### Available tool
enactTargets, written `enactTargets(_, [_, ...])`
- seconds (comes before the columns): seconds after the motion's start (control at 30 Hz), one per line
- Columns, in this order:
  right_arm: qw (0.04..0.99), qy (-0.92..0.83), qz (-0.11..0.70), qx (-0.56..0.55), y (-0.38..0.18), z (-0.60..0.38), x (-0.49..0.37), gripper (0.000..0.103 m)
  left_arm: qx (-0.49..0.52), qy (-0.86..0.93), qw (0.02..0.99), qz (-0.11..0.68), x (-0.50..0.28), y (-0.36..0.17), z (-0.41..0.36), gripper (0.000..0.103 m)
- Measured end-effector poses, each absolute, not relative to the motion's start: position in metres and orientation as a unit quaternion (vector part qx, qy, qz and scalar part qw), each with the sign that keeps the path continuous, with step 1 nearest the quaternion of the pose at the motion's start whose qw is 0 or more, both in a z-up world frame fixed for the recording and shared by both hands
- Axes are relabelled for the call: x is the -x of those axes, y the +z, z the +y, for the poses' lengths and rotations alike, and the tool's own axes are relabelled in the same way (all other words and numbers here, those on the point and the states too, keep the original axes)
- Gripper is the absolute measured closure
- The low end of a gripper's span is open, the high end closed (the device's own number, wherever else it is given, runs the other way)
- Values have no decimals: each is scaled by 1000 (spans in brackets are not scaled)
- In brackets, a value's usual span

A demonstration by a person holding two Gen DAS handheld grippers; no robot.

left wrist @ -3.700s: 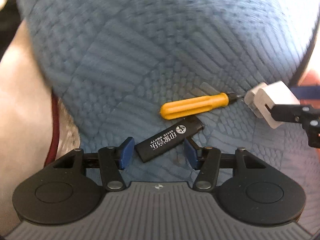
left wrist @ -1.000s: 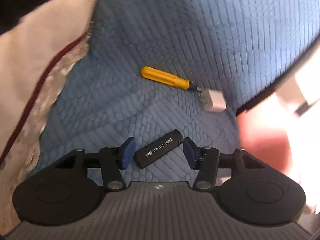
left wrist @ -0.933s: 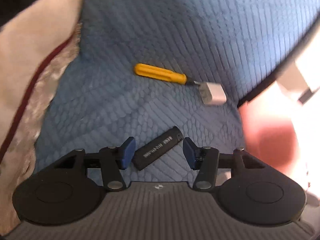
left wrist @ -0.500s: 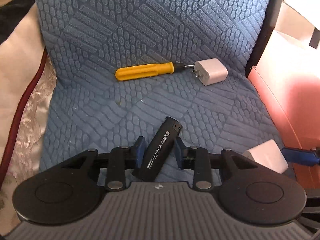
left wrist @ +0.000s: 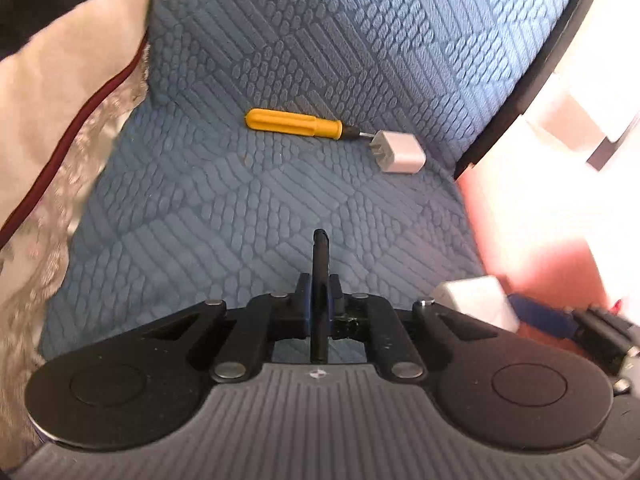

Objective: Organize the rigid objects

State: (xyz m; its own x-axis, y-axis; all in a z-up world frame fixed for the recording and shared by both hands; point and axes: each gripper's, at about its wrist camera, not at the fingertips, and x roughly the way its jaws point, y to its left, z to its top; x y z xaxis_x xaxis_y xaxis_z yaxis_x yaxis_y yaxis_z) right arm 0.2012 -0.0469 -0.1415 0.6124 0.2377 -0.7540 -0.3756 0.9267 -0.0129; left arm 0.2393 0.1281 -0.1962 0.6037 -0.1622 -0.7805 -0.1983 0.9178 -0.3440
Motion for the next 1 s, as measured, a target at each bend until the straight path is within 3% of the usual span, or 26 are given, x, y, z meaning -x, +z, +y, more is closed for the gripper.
enactTargets(0.47, [895, 173, 404, 72, -124, -54, -171, 49, 277, -12, 870, 407, -188, -163, 120, 95])
enactTargets(1.0, [907, 184, 377, 40, -48, -98, -150, 49, 283, -37, 885, 366, -165, -79, 72, 95])
